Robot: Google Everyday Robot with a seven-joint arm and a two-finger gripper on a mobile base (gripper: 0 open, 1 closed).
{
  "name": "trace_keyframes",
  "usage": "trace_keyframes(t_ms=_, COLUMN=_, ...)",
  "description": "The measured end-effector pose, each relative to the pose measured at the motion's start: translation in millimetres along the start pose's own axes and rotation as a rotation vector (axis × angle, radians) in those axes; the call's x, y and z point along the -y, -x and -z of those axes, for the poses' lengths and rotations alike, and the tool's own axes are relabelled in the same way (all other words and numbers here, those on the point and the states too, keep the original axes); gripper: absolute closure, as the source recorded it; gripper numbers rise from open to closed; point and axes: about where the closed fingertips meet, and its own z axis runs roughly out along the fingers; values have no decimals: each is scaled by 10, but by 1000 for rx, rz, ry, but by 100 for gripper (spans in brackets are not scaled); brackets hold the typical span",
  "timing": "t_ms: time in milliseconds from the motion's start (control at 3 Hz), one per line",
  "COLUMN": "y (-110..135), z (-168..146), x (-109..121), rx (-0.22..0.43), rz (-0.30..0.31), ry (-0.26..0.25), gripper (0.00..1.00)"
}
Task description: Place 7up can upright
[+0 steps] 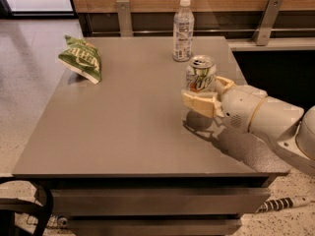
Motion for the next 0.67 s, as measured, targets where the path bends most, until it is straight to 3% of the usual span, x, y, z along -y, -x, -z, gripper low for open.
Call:
trace_keyframes(t_ms=333, y=-230, z=-104, x=-183, rx=7, rz=-51, ry=2, gripper=100)
trace_keyframes(t_ms=667, y=-396, z=-182, x=-310, rx=3, rz=-60, ry=-10, gripper=100)
